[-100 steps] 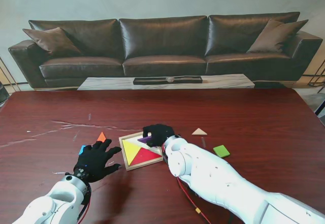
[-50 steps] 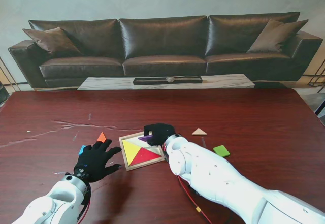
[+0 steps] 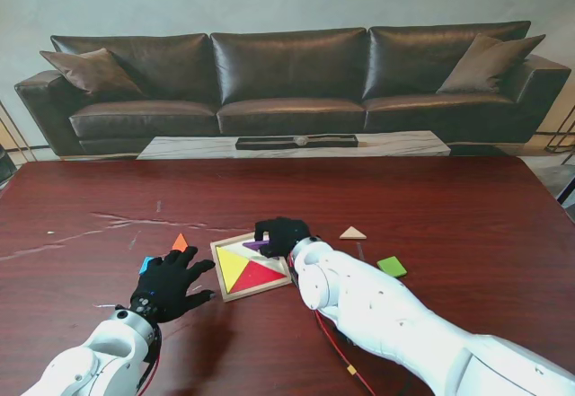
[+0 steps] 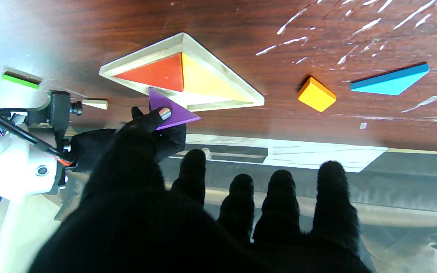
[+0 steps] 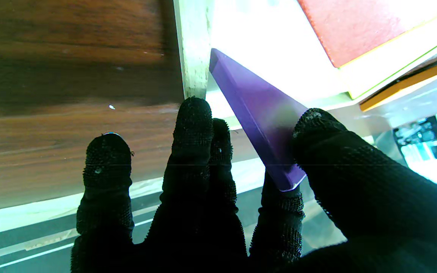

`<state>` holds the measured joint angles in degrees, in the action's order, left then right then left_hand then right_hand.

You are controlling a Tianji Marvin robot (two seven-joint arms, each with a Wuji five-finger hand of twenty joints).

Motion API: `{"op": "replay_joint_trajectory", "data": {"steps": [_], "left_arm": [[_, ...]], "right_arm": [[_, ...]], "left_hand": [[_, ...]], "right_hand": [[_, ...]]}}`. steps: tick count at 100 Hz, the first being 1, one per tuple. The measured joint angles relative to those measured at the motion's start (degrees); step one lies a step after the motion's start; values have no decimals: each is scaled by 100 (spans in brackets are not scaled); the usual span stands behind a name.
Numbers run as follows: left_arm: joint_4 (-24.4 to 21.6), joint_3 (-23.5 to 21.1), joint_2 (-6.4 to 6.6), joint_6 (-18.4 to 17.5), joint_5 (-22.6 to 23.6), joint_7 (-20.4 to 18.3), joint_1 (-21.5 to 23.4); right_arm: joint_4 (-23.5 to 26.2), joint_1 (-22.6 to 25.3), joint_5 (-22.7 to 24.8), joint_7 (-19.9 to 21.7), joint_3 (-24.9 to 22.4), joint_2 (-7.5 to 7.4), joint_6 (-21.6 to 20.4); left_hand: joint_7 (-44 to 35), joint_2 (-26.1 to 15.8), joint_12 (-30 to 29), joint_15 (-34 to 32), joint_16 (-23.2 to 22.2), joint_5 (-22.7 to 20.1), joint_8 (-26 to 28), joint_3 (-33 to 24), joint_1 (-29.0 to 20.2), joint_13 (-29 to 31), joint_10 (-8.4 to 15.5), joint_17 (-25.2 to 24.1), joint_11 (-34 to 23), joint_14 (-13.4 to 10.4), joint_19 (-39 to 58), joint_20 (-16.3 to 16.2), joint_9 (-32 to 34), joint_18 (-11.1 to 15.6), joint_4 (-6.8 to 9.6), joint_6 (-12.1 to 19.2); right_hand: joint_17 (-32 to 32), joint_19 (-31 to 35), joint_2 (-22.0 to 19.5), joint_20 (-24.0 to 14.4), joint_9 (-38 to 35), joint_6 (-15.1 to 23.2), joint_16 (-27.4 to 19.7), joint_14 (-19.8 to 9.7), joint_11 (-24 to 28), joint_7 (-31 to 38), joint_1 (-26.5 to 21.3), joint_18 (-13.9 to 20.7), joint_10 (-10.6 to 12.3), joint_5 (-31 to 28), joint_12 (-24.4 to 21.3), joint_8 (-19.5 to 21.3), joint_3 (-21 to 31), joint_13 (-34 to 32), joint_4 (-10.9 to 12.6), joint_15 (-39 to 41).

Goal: Assemble the tangram pieces into a square

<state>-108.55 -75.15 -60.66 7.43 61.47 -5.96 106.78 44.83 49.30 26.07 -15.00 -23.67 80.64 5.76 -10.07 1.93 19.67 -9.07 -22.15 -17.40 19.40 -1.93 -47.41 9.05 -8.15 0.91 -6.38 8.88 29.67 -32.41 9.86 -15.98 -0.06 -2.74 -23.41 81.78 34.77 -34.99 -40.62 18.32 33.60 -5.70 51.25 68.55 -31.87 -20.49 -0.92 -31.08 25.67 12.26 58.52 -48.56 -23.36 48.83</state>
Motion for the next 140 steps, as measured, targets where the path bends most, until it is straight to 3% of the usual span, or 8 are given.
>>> {"op": "replay_joint_trajectory", "data": {"steps": [38, 62, 73, 103, 140], "left_arm": [[20, 4, 0, -3, -12, 5, -12], [24, 4, 0, -1, -11, 2, -13], [27, 4, 0, 0, -11, -5, -15], [54, 7, 2, -1, -26, -22, -36], [82, 19, 5, -1, -33, -56, -65]], "right_arm": [[-171, -55, -29, -70, 37, 92, 73], [-448, -168, -129, -56, 106, 222, 65], [-643, -235, -164, -70, 150, 309, 36], [-1011, -361, -234, -140, 224, 511, 3], [-1042, -368, -5, -223, 335, 516, 251]], "left_hand": [[0, 0, 0, 0, 0, 0, 0, 0, 0, 0, 0, -5, 0, -1, 0, 0, 0, 0, 0, 0], [0, -1, 0, -1, 0, 0, 0, 0, 0, 0, 0, -5, 0, -1, 0, 0, -1, 0, 0, 0], [0, -66, 0, -1, 0, 0, 0, 0, 0, 0, 0, -5, 0, -2, 0, 0, -1, 0, 0, 0], [0, -89, 0, -1, 0, 0, 0, 46, -51, 0, 0, -6, 0, -2, 0, 0, 0, 0, 0, 0], [0, -89, 0, -1, 0, 0, 0, 46, -51, 0, 0, -6, 0, -2, 0, 0, -1, 0, 0, 0]], "right_hand": [[10, -1, -410, 0, 152, -86, -90, 2, 19, -59, 72, 57, -27, 137, 5, 0, -237, 139, 68, -19], [10, -1, -574, -1, 219, -154, -122, 61, 18, -127, 130, 62, -107, 220, 7, 0, -355, 139, 107, -115], [10, -1, -585, -1, 311, -155, -171, 62, 212, -130, 129, 67, 24, 209, 144, 0, -356, 184, 104, -174], [10, -1, -644, -1, 311, -156, -189, 64, 307, -130, 124, 73, 30, 209, 149, 1, -414, 171, 132, -171], [297, -107, -582, -1, 718, -270, -248, 68, 66, -193, 121, 269, -194, 275, 15, 2, -377, 537, 183, -211]]}}
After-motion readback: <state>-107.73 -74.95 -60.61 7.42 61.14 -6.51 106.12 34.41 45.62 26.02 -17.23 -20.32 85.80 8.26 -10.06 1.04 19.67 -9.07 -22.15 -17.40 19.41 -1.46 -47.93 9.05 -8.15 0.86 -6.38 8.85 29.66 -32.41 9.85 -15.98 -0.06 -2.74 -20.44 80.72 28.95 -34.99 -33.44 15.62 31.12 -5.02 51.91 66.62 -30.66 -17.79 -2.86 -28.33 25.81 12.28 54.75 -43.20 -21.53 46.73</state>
